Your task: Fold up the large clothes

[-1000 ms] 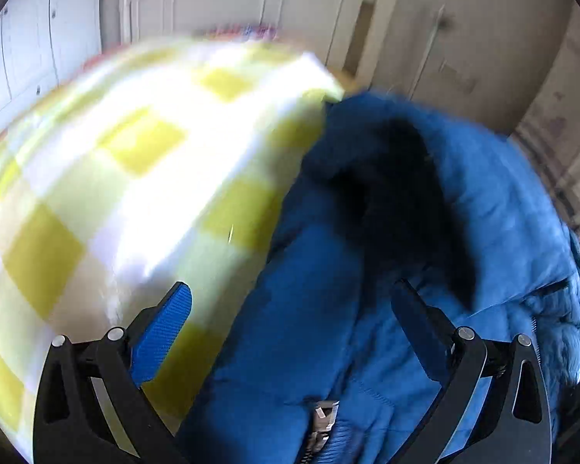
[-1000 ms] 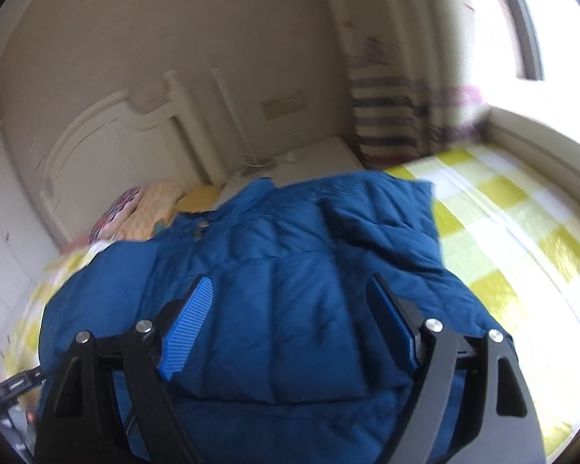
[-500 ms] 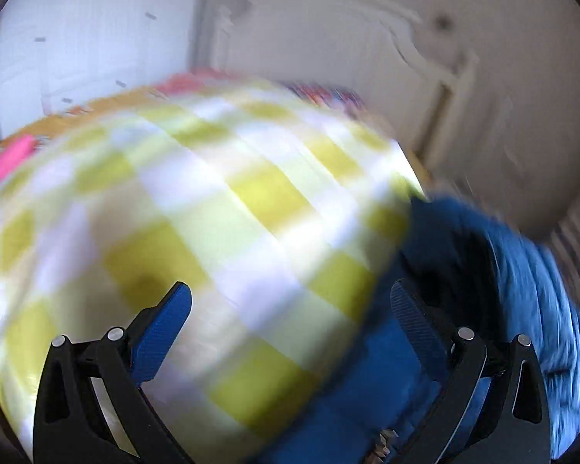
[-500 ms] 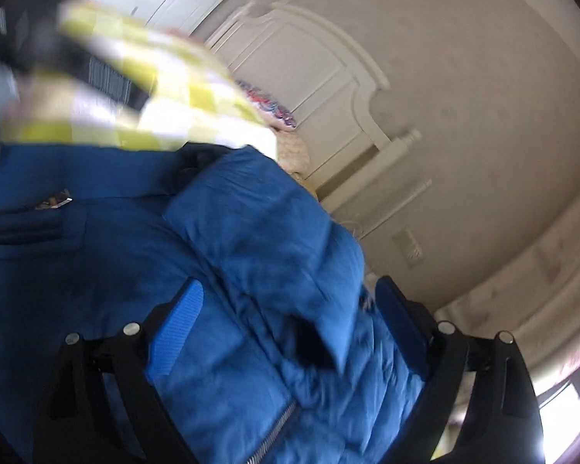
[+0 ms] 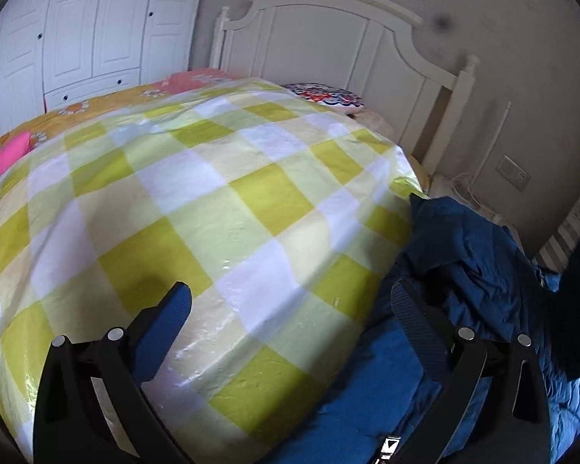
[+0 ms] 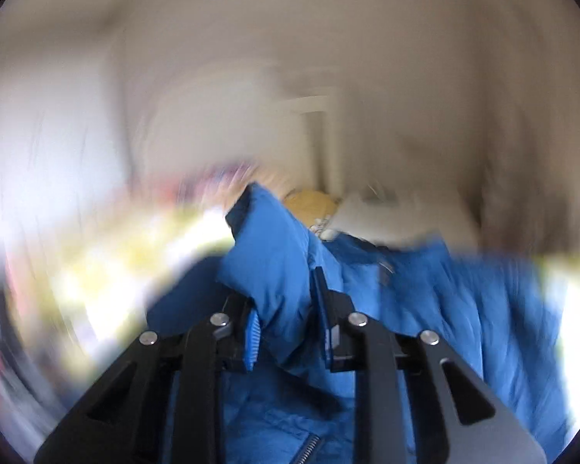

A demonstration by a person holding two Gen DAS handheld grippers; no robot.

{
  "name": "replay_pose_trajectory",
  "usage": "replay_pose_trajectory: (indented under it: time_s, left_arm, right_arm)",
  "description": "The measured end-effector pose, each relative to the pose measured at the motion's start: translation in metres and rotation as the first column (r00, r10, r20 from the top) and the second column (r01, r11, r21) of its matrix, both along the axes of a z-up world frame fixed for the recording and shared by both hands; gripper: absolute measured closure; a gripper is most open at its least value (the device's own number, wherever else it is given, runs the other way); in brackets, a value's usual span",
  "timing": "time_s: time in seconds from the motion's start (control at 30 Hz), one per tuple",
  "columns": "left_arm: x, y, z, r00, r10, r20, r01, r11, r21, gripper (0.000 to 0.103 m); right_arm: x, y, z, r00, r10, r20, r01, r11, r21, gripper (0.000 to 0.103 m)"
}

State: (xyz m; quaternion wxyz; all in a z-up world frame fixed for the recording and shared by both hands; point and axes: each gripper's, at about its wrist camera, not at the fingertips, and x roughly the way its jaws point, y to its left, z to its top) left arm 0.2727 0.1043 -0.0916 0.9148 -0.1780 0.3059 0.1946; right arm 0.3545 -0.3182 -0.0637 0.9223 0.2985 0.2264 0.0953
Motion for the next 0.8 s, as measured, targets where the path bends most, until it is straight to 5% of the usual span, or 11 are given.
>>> replay_pose_trajectory:
  time_s: [0.07,0.17,0.4,0.47,0.53,0.6,0.8]
  left_arm:
    - [0.004,-0.010,0.002,0.999,-0.038,-0.010,0.038,0.999,0.030,0.004]
    - [0.010,-0.022,0.003,0.996,-0.083,-0.022,0.085,0.994,0.065,0.004]
    - [0.018,-0.045,0.003,0.985,-0.168,-0.045,0.172,0.976,0.134,0.004]
    - [0.022,-0.052,0.002,0.981,-0.180,-0.075,0.190,0.969,0.159,0.004]
    - [0.026,-0.058,0.000,0.978,-0.183,-0.101,0.199,0.963,0.183,0.004]
    - [0.029,-0.061,-0.001,0.976,-0.181,-0.121,0.203,0.959,0.197,0.004]
    - [0.031,-0.054,-0.004,0.977,-0.171,-0.127,0.191,0.967,0.166,0.004]
  right_arm:
    - [-0.005,-0.055,-0.025,0.988,-0.111,-0.107,0.128,0.978,0.166,0.074]
    - [-0.003,-0.093,-0.066,0.962,-0.102,-0.253,0.157,0.965,0.210,0.047]
    - [-0.006,-0.083,-0.076,0.963,-0.090,-0.256,0.133,0.978,0.158,0.044]
    - [-0.002,-0.078,-0.074,0.962,-0.083,-0.261,0.122,0.983,0.136,0.047]
    - [-0.004,-0.075,-0.077,0.967,-0.063,-0.249,0.097,0.988,0.124,0.073]
    - [-0.011,-0.074,-0.073,0.974,-0.063,-0.216,0.088,0.990,0.110,0.080]
    - [-0.029,-0.086,-0.036,0.994,-0.090,-0.062,0.096,0.989,0.111,0.084]
